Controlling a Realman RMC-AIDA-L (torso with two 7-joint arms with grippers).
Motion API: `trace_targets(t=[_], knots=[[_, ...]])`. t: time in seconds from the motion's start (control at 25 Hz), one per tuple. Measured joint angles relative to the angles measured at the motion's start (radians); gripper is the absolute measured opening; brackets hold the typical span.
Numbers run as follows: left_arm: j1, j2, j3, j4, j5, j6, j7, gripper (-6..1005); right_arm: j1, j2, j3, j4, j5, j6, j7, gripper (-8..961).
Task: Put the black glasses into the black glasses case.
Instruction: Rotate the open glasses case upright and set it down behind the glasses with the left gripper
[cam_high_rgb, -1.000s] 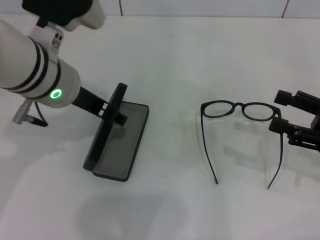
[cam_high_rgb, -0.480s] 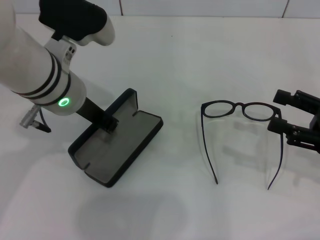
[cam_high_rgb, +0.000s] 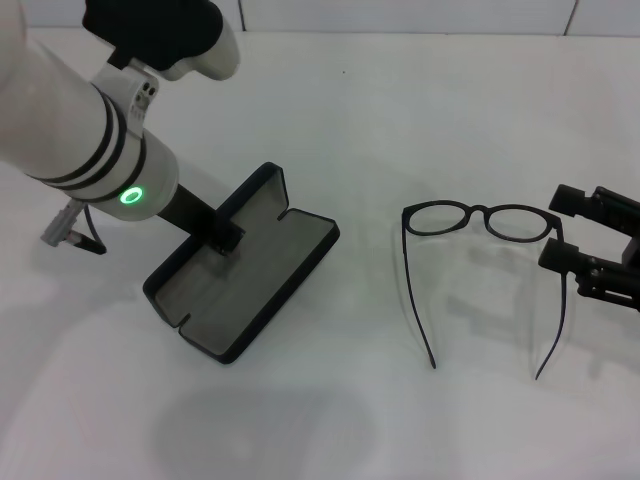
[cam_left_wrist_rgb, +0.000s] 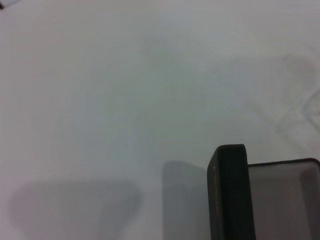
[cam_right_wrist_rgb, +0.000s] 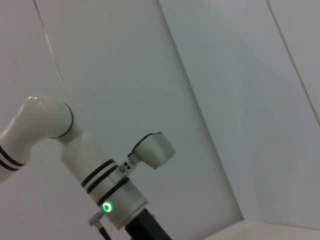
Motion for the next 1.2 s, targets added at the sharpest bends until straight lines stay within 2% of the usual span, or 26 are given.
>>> trace_targets(t=[0.16, 0.32, 0.4, 0.48, 0.52, 0.56, 0.6, 0.88, 0.92, 0.96, 1.2], knots=[[-0.006, 0.000, -0.002, 0.020, 0.000, 0.000, 0.043, 196, 0.001, -0.003, -0.010, 0.003, -0.013, -0.051, -0.025, 767], [-0.040, 0.000, 0.002, 0.075, 0.006, -0.034, 0.203, 196, 0.016, -0.004, -0.027, 0.001, -0.078, -0.178, -0.079, 751], [-0.057, -0.001, 0.037, 0.093, 0.033, -0.119, 0.367, 195, 0.025, -0.001, -0.030, 0.001, -0.106, -0.217, -0.083, 743], [-0.062, -0.002, 0.068, 0.086, 0.054, -0.183, 0.433, 195, 0.030, 0.002, -0.044, 0.006, -0.119, -0.237, -0.083, 735], [-0.074, -0.003, 0.116, 0.058, 0.085, -0.291, 0.509, 195, 0.032, 0.004, -0.057, 0.013, -0.122, -0.244, -0.083, 731], [-0.084, -0.003, 0.137, 0.030, 0.092, -0.344, 0.536, 195, 0.032, 0.005, -0.067, 0.020, -0.122, -0.245, -0.083, 727], [-0.084, -0.003, 0.137, 0.030, 0.092, -0.344, 0.536, 195, 0.033, 0.005, -0.074, 0.032, -0.122, -0.246, -0.083, 723], [-0.169, -0.007, 0.271, -0.236, 0.093, -0.687, 0.689, 198, 0.030, 0.008, -0.078, 0.106, -0.121, -0.241, -0.117, 696], [-0.175, -0.008, 0.277, -0.254, 0.092, -0.702, 0.693, 199, 0.028, 0.009, -0.078, 0.107, -0.120, -0.239, -0.117, 692], [-0.205, -0.009, 0.299, -0.326, 0.073, -0.744, 0.704, 199, 0.027, 0.010, -0.078, 0.107, -0.120, -0.238, -0.117, 688], [-0.263, -0.012, 0.335, -0.449, 0.032, -0.787, 0.709, 205, 0.028, 0.012, -0.078, 0.118, -0.118, -0.238, -0.118, 688]])
